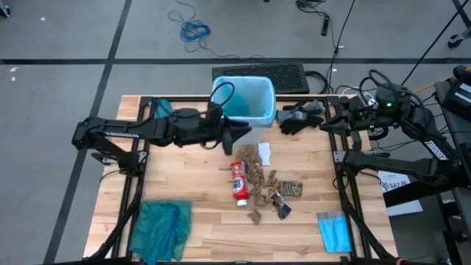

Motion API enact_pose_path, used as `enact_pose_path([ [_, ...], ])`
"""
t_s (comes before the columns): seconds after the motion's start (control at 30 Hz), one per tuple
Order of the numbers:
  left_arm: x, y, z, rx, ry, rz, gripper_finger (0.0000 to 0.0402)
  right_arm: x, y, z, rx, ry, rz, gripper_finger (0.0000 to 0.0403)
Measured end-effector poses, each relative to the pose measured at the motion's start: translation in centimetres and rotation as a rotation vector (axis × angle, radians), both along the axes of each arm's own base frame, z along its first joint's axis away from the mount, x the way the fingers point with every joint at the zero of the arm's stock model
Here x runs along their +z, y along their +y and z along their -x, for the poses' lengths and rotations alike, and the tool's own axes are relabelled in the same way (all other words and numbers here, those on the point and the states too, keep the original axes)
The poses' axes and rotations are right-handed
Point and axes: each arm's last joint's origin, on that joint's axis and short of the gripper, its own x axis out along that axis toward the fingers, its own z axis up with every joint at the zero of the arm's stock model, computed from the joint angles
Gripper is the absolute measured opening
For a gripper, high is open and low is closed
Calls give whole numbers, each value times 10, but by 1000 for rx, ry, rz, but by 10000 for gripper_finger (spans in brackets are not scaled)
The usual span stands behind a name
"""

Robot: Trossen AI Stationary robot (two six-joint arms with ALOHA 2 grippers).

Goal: Place trash/remove bag and relplace
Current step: Put the brown paper into the white trash bin

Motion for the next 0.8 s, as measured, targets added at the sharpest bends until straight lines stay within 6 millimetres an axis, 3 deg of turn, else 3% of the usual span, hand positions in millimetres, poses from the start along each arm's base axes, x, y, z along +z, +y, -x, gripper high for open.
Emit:
enact_pose_path([
  [0.27,8,-17,12,-73,-3,-84,118,-73,-9,-29,100,177,-224,2],
  [0.5,16,-19,37,-86,55,-110,118,-135,0,-65,178,88,-355,2],
  [0.63,21,-19,53,-91,81,-117,118,-159,12,-74,88,96,-354,1],
  [0.8,26,-18,69,-96,106,-131,118,-173,25,-78,-21,168,-289,0],
])
